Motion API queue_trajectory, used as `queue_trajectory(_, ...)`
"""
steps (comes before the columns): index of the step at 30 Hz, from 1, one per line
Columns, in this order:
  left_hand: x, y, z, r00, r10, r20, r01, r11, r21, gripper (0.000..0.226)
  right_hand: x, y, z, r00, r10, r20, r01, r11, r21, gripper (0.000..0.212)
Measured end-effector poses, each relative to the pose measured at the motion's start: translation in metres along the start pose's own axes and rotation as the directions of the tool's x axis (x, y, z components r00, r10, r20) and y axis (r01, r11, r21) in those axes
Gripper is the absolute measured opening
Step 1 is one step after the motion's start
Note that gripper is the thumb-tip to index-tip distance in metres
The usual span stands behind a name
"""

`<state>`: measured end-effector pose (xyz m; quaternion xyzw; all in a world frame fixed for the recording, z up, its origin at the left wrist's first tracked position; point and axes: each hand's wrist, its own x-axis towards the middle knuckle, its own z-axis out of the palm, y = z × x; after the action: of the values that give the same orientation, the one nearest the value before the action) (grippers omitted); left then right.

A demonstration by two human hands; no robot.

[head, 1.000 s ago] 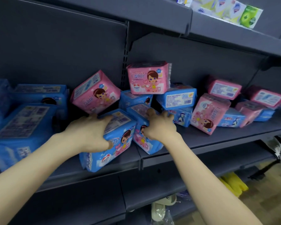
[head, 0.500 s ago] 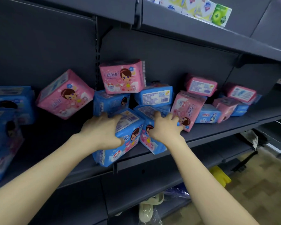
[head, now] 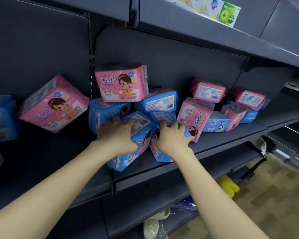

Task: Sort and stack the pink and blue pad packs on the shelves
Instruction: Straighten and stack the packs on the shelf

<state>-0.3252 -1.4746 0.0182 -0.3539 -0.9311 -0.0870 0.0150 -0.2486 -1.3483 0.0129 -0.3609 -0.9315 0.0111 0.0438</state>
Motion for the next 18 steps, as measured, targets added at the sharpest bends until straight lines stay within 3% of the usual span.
queue_trajectory(10,0.02,0.009,0.002,0.999,0.025,0.034,-0.025,1.0,-0.019,0.074,0.013,0.012,0.001,1.0,0.01,-0.027,-0.01,1.0,-0.004,0.053)
queue_trajectory(18,0.02,0.006,-0.001,0.998,0.046,0.032,-0.045,0.999,-0.025,0.077,0.01,0.005,-0.013,0.998,0.038,0.058,-0.037,0.999,-0.022,0.053)
